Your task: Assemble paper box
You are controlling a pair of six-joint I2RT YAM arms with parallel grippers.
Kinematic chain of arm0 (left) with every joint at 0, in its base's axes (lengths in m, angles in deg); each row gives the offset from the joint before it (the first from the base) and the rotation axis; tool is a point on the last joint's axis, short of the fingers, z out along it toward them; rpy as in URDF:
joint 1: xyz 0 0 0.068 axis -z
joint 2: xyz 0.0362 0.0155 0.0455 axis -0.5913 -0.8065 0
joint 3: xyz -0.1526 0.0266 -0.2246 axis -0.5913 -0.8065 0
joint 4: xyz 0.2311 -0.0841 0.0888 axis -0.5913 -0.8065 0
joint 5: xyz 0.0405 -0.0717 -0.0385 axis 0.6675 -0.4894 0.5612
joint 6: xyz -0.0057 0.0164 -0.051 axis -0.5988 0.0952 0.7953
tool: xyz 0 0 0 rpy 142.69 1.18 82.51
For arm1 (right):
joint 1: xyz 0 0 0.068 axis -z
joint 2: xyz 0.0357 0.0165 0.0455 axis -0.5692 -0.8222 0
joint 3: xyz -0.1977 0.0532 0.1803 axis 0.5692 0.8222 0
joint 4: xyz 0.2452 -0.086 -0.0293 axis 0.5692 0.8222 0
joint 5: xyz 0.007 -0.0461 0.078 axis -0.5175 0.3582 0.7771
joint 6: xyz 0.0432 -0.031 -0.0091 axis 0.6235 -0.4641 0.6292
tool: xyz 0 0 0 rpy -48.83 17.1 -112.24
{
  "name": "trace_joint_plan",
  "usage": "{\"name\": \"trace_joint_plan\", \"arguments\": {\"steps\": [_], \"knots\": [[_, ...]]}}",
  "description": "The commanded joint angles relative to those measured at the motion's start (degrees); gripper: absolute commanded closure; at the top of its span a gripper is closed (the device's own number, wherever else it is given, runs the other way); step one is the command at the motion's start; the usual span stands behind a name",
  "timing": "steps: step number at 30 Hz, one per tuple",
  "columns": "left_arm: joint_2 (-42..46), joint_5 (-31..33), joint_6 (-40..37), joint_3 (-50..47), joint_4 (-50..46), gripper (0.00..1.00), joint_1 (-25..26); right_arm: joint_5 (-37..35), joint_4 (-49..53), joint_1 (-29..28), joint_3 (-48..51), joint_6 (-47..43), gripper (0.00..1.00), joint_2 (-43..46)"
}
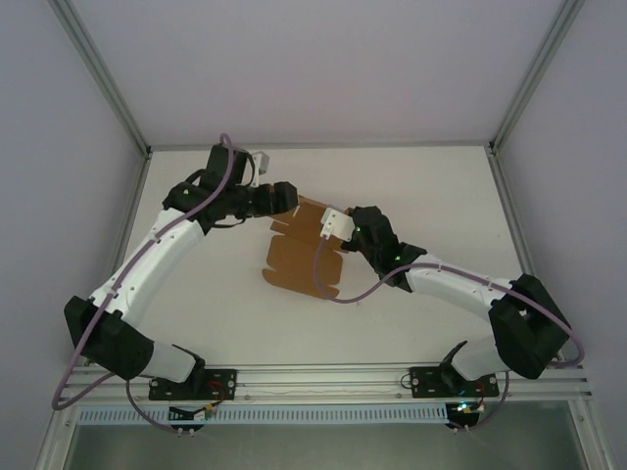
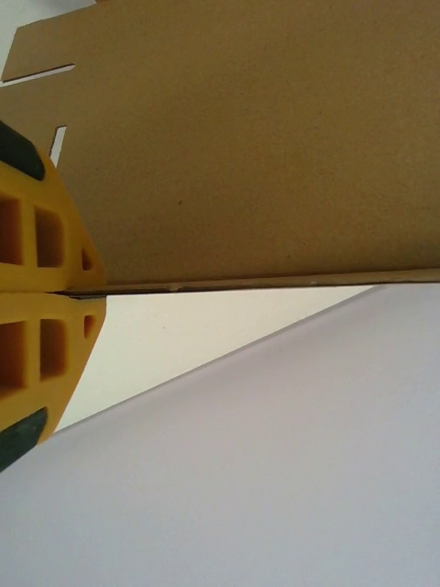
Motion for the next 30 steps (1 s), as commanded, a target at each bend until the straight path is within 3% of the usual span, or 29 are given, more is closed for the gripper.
{"name": "trace_joint_plan", "arguments": {"steps": [1, 6, 13, 30], "knots": [[-3.21, -0.55, -2.61, 4.98, -1.55, 0.19, -0.27, 0.74, 0.86, 0.30, -1.23, 1.94, 1.00, -0.04], [-10.38, -8.69, -3.20, 9.59, -0.48, 0.24, -0.18, 1.00, 1.01, 0.33, -1.47, 2.29, 1.00, -0.98], [-15.99, -12.14, -3.49, 11.68, -2.33, 0.27, 0.25, 0.77, 0.71, 0.24, -2.21, 2.13, 1.00, -2.16], [-18.32, -16.75, 2.43, 7.40, 3.26, 0.40, 2.10, 0.69, -2.50, 0.25, -1.77, 2.35, 1.00, -1.87]]}}
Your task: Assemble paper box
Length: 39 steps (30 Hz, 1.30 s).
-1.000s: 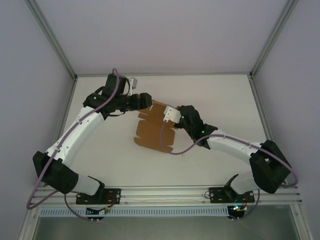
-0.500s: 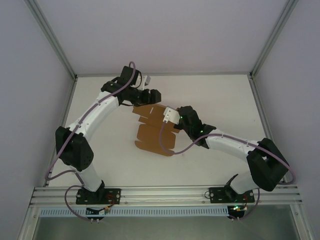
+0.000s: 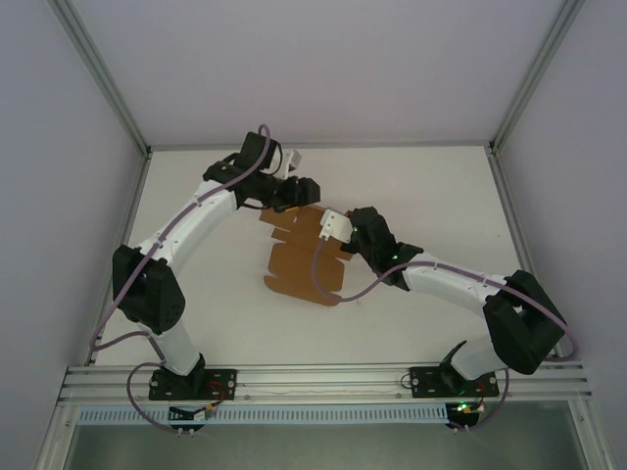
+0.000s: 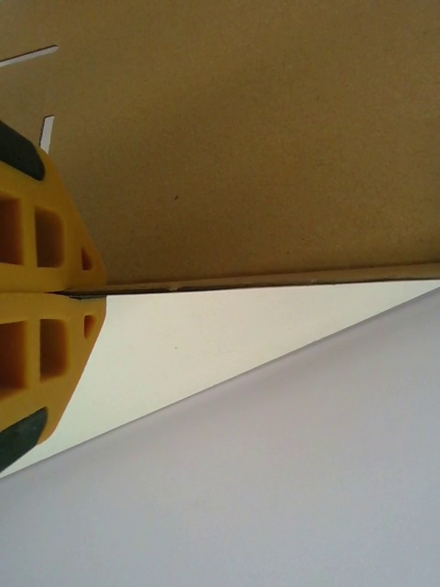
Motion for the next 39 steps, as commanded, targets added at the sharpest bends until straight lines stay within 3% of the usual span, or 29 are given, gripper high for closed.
{"name": "trace_joint_plan", "arguments": {"steps": [1, 14, 27, 39], "knots": [[-0.91, -1.84, 2.34, -1.57, 1.33, 0.41, 1.34, 0.35, -3.69, 0.18, -1.42, 1.54, 1.00, -0.13], [-0.76, -1.20, 7.86, -4.77, 5.21, 0.46, 1.71, -1.12, -5.97, 0.09, -0.99, 2.81, 1.00, 0.16], [0.56, -0.24, 7.07, -6.27, 1.89, 0.52, 1.66, -1.21, -5.98, 0.12, 0.02, 2.77, 1.00, -0.10], [-1.53, -3.85, 13.10, -6.58, 9.85, 0.73, 2.00, -0.20, -8.40, -1.47, 2.55, 2.52, 1.00, 0.27]]}}
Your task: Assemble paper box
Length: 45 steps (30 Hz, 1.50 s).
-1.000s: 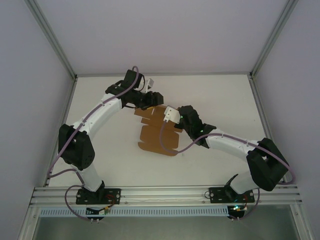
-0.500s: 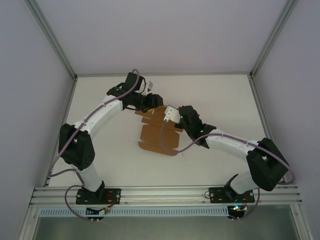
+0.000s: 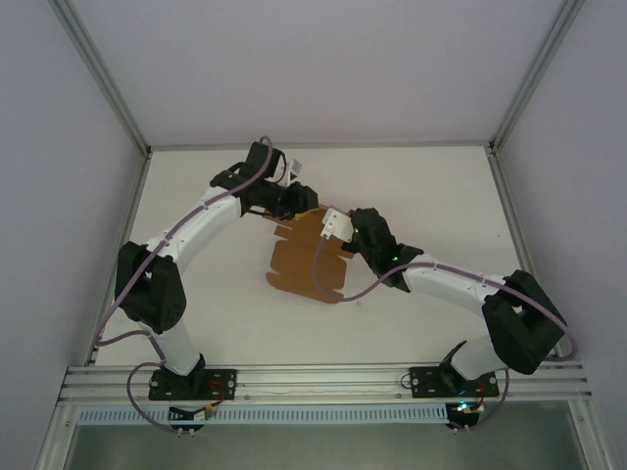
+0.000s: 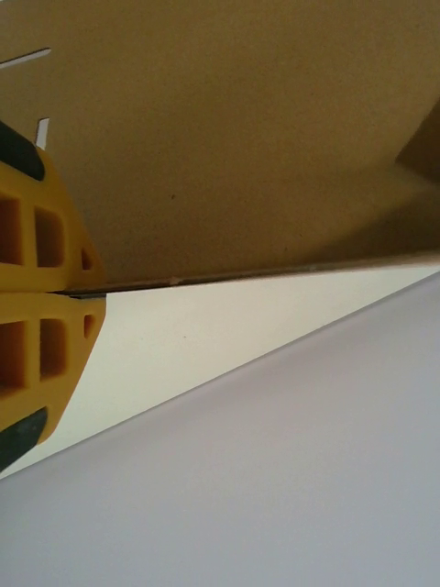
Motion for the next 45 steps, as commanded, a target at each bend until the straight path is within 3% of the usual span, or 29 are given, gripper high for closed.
{"name": "trace_joint_plan", "arguments": {"steps": [1, 8, 15, 21, 25, 27, 31, 34, 37, 40, 43, 45], "knots": [[-1.20, -2.56, 4.01, -1.45, 4.70, 0.75, 1.49, 1.83, -6.01, -1.61, 1.51, 2.14, 1.00, 0.53], [-2.10, -4.26, 9.38, -3.89, 11.65, 0.81, 1.56, 1.32, -8.09, -3.41, 3.91, 3.47, 1.00, 1.85], [-1.63, -1.44, 7.24, -3.70, 8.29, 0.81, 1.60, -0.21, -8.44, -3.46, 4.01, 2.40, 1.00, 2.41], [2.83, 2.13, 0.34, -3.61, 1.57, 0.49, 1.59, -1.88, -8.08, -3.19, 3.15, 1.33, 1.00, 2.92], [10.41, 7.03, -7.33, -7.05, -2.73, 0.20, 1.43, -1.33, -1.71, -1.71, 0.92, 0.80, 1.00, 3.76], [16.06, 11.50, -10.70, -10.82, -3.81, 0.00, 1.05, -0.62, 0.76, -0.54, 0.29, 0.46, 1.00, 4.78], [26.48, 20.88, -13.60, -19.02, -5.27, 0.00, -1.39, 4.42, 5.37, 1.20, -0.04, -0.37, 1.00, 8.20], [31.77, 20.68, -14.36, -25.75, -3.37, 0.00, -5.25, 11.59, 15.69, 3.67, -3.00, 1.38, 1.00, 10.51], [33.81, 16.55, -15.91, -31.64, 2.29, 0.01, -6.88, 19.35, 24.79, 5.72, -5.83, 1.71, 1.00, 11.68], [33.57, 10.30, -18.46, -36.03, 10.11, 0.15, -6.98, 23.50, 29.74, 6.21, -8.60, 3.37, 1.00, 10.91], [32.04, 11.83, -20.22, -37.25, 12.31, 0.40, -6.99, 23.61, 32.17, 6.35, -10.48, 3.86, 1.00, 8.87], [31.40, 12.58, -21.17, -37.58, 12.59, 0.48, -6.98, 22.71, 32.02, 6.35, -10.84, 3.90, 1.00, 8.11]]}}
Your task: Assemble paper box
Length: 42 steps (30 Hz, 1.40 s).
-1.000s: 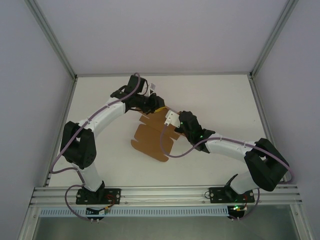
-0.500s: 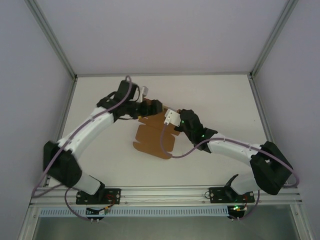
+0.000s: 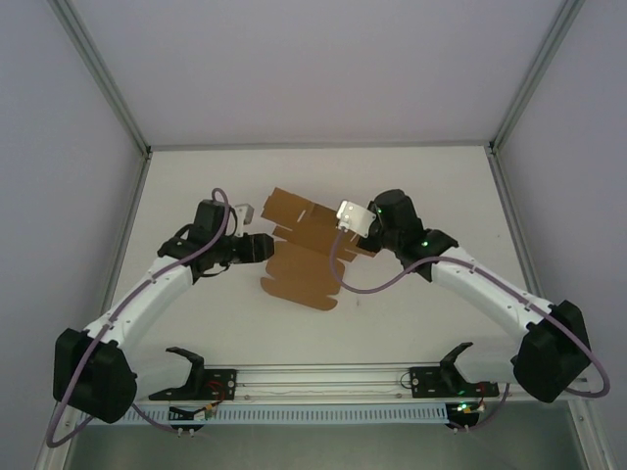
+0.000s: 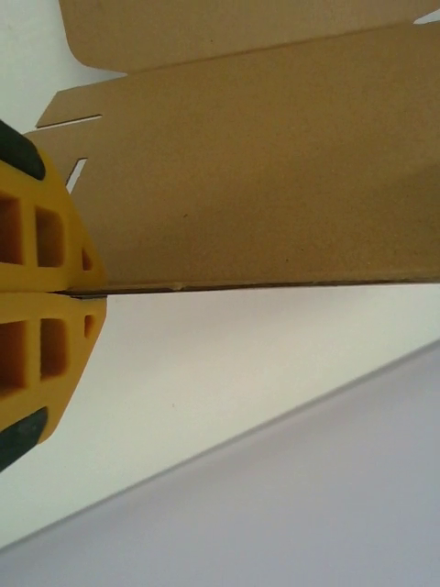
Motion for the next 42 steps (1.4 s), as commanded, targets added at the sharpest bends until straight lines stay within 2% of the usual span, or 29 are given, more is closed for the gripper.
{"name": "trace_joint_plan", "arguments": {"steps": [1, 5, 8, 13, 15, 21, 26, 31, 37, 42], "knots": [[-0.04, 0.81, -3.00, -0.57, 5.42, 0.48, 0.04, 2.61, 4.41, -0.05, -1.43, 1.66, 1.00, -1.77], [1.28, 11.82, -1.04, -3.32, 5.25, 0.49, -0.02, 3.55, 4.15, 0.19, -1.60, 2.30, 1.00, -1.46], [0.64, 13.74, -0.57, -5.06, 6.45, 0.51, -1.43, 4.79, 5.12, 0.62, -2.12, 2.47, 1.00, -1.04], [-4.10, 7.61, -1.25, -5.01, 11.37, 0.59, -2.16, 7.91, 5.03, 1.55, -2.02, 3.50, 1.00, 0.13], [-5.92, 4.69, -1.62, -4.56, 13.28, 0.59, -2.13, 8.57, 4.81, 1.75, -1.87, 3.89, 1.00, 0.26], [-4.79, -13.57, -5.58, -6.84, 19.80, 0.59, -1.66, 6.77, 2.59, 1.80, -1.45, 6.21, 1.00, -0.37], [-2.75, -15.58, -5.94, -8.90, 21.38, 0.59, -0.99, 6.35, 0.92, 1.85, -1.72, 8.22, 1.00, -1.19], [-5.22, -17.13, -4.88, -8.04, 23.67, 0.60, 0.32, 8.19, -0.19, 1.71, -1.87, 11.18, 1.00, -1.74], [-8.26, -21.03, -2.25, -6.54, 27.91, 0.61, 1.46, 3.55, -2.41, 0.10, -1.25, 12.16, 1.00, -3.16], [-9.23, -19.68, -2.61, -5.65, 27.50, 0.62, 2.26, 2.67, -4.27, -0.67, -0.81, 12.67, 1.00, -2.91]]}}
